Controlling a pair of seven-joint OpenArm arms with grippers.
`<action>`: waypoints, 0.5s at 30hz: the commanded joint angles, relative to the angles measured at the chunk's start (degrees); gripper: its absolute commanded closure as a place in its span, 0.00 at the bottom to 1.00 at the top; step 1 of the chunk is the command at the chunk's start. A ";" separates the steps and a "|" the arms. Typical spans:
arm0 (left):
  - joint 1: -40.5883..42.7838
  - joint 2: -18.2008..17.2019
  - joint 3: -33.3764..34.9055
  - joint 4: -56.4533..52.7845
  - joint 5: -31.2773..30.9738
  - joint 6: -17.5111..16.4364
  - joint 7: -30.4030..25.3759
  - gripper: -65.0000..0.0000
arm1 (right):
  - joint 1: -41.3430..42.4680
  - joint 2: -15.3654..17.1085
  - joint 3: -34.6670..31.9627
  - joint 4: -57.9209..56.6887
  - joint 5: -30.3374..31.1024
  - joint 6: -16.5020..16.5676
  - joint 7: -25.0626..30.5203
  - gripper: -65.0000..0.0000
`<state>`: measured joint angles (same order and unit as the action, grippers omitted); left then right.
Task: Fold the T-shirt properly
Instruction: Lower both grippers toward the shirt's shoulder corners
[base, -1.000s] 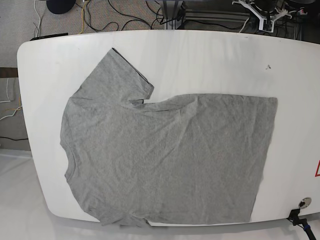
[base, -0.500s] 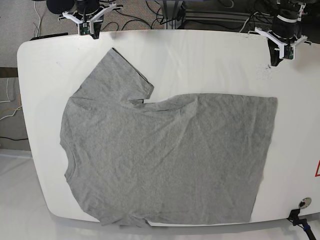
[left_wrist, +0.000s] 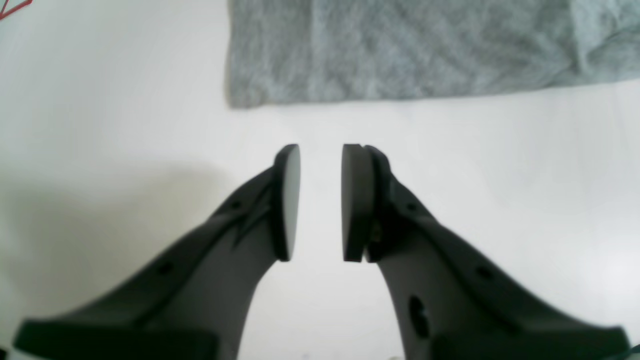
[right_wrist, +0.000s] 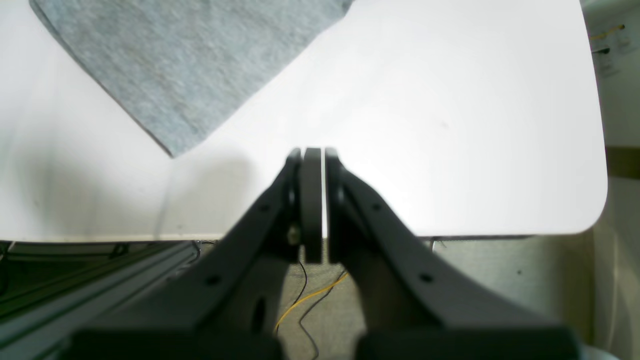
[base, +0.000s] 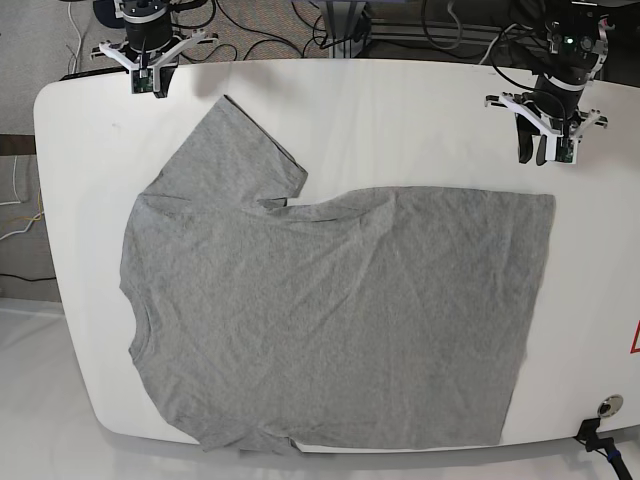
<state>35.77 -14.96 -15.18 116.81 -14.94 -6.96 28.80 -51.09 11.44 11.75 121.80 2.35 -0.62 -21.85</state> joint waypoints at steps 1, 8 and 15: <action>-1.48 -0.28 0.13 0.28 -0.49 -0.08 -0.11 0.77 | 0.35 0.29 1.27 0.83 -0.23 0.41 1.38 0.99; -6.76 1.20 2.15 -5.13 0.06 0.01 0.89 0.75 | 1.90 0.14 1.21 0.86 -0.69 0.48 1.68 0.99; -13.31 1.60 4.57 -16.93 1.08 0.16 2.48 0.66 | 3.89 0.20 1.17 0.77 -0.54 0.71 1.46 0.99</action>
<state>23.20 -12.71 -10.39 100.27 -13.26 -6.66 32.69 -47.31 11.27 12.69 121.58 1.74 0.21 -21.30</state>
